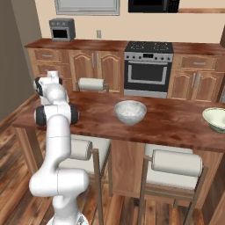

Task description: Take the fruits from the plate on the dining counter and place two fruits in each bowl.

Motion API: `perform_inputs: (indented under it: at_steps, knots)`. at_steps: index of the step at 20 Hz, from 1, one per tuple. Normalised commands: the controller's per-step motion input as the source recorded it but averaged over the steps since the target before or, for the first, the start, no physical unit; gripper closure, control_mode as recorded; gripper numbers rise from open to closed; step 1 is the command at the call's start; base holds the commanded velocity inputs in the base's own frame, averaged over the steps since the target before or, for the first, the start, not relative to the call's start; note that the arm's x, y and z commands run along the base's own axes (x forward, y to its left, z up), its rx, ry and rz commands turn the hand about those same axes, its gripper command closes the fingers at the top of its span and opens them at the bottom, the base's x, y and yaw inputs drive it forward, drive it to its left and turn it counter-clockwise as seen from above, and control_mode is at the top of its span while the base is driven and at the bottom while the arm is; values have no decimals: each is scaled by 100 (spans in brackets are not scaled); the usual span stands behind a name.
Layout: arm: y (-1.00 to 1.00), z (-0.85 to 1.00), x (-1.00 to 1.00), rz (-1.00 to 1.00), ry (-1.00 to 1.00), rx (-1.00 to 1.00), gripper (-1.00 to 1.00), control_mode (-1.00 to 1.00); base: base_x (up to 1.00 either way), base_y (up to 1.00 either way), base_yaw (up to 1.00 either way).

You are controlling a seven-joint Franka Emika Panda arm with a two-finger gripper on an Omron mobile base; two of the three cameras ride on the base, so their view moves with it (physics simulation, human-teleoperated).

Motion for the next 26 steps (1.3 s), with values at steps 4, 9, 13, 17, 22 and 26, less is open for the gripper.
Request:
perform_inputs:
  at_steps: [4, 9, 13, 17, 22, 26]
  knots:
    - [19, -14, 12, 0, -2, 0, -100, -100, 0, 0, 0]
    - [-2, -2, -42, 0, 0, 1, -100, -100, 0, 0, 0]
    - [-7, -4, -15, -2, -5, 3, -100, -100, 0, 0, 0]
    - [0, -17, 21, -15, -12, 1, -100, -100, 0, 0, 0]
    - [0, -1, 3, -20, -2, 0, -100, -100, 0, 0, 0]
    - [-20, 1, -25, -19, 9, 0, -100, -100, 0, 0, 0]
